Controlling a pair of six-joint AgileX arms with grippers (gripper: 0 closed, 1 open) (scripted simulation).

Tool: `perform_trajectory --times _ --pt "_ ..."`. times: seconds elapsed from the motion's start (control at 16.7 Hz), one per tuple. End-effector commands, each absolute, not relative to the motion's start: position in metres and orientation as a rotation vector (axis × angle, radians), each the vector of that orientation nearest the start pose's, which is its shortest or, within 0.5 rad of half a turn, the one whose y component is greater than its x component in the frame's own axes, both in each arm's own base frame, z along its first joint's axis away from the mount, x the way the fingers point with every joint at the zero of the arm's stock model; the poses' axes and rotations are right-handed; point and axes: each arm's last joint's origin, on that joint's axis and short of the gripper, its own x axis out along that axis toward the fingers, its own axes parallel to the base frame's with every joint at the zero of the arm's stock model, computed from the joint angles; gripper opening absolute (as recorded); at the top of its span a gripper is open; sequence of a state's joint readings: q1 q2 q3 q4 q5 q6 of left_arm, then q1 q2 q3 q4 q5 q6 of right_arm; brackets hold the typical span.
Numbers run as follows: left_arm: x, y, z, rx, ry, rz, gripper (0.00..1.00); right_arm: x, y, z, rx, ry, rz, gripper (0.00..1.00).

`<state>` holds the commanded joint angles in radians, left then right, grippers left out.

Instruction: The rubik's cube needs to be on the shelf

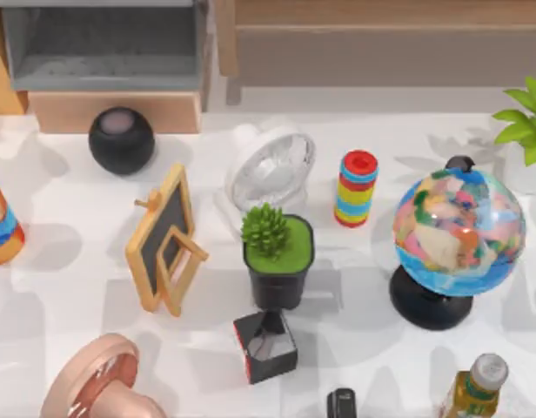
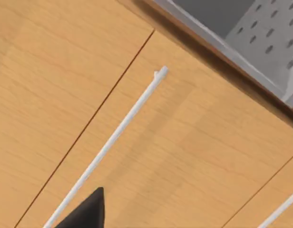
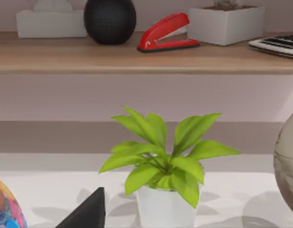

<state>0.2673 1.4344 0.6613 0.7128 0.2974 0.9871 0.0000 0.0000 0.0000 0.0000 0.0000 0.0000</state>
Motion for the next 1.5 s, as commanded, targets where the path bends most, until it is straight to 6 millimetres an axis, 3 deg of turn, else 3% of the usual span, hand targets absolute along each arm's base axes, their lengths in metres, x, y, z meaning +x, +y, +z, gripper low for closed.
perform_trajectory --times 0.18,0.36,0.72,1.2,1.5 --pt "0.342 0.104 0.201 1.151 0.022 -0.037 1.00 0.106 -0.001 0.160 0.000 0.000 0.000 1.00" --pt "0.375 0.132 0.165 1.324 0.006 -0.029 1.00 0.106 -0.001 0.160 0.000 0.000 0.000 1.00" --pt "0.405 0.167 0.103 1.546 -0.014 -0.017 1.00 0.106 -0.001 0.160 0.000 0.000 0.000 1.00" --pt "0.408 0.169 0.095 1.569 -0.016 -0.020 1.00 0.106 -0.001 0.160 0.000 0.000 0.000 1.00" --pt "0.428 0.170 0.095 1.571 -0.016 -0.016 1.00 0.106 -0.001 0.160 0.000 0.000 0.000 1.00"
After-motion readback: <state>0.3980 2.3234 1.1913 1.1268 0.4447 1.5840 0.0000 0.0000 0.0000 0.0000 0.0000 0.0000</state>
